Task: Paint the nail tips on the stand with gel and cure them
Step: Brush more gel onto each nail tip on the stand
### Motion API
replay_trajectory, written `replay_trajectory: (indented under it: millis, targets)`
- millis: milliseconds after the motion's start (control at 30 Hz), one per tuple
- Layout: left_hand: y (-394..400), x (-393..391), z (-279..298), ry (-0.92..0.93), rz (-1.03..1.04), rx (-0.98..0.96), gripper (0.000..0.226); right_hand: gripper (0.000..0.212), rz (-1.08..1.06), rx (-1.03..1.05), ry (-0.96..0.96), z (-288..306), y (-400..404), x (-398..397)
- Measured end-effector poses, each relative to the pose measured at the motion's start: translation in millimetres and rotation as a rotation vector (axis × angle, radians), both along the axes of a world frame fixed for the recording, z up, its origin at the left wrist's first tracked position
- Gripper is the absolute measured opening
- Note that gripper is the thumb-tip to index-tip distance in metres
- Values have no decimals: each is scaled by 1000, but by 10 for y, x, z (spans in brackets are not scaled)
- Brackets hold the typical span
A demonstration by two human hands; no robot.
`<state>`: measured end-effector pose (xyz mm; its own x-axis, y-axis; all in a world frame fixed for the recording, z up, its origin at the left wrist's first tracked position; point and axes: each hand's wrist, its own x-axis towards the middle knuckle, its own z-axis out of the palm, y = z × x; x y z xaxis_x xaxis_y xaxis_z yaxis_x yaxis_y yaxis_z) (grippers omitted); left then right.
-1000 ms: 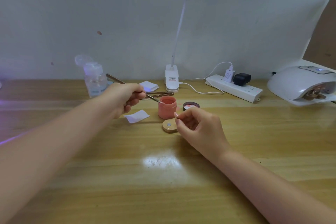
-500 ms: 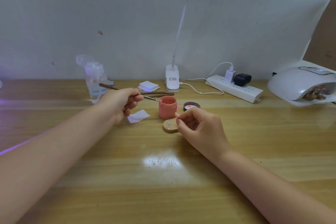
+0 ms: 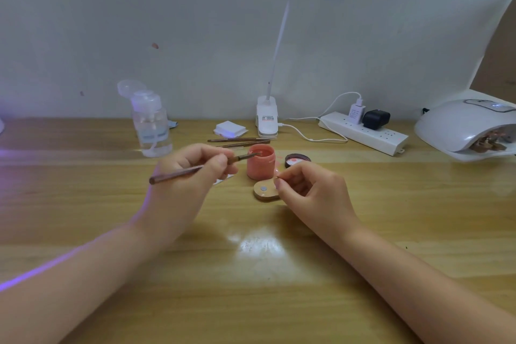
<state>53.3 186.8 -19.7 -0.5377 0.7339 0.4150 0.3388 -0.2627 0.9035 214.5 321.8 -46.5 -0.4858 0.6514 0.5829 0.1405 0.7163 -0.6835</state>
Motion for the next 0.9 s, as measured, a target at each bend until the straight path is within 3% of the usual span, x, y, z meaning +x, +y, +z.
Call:
replay_trajectory:
  millis: [100, 300, 900]
  targets:
    - [-110, 128, -71, 177, -43, -7, 19, 3, -8, -12, 7, 2, 1, -1]
    - [-123, 211, -135, 348, -53, 12, 17, 3, -10, -4, -21, 9, -5, 5]
    - [-143, 243, -155, 394, -56, 9, 12, 2, -14, 28, -32, 4, -13, 8]
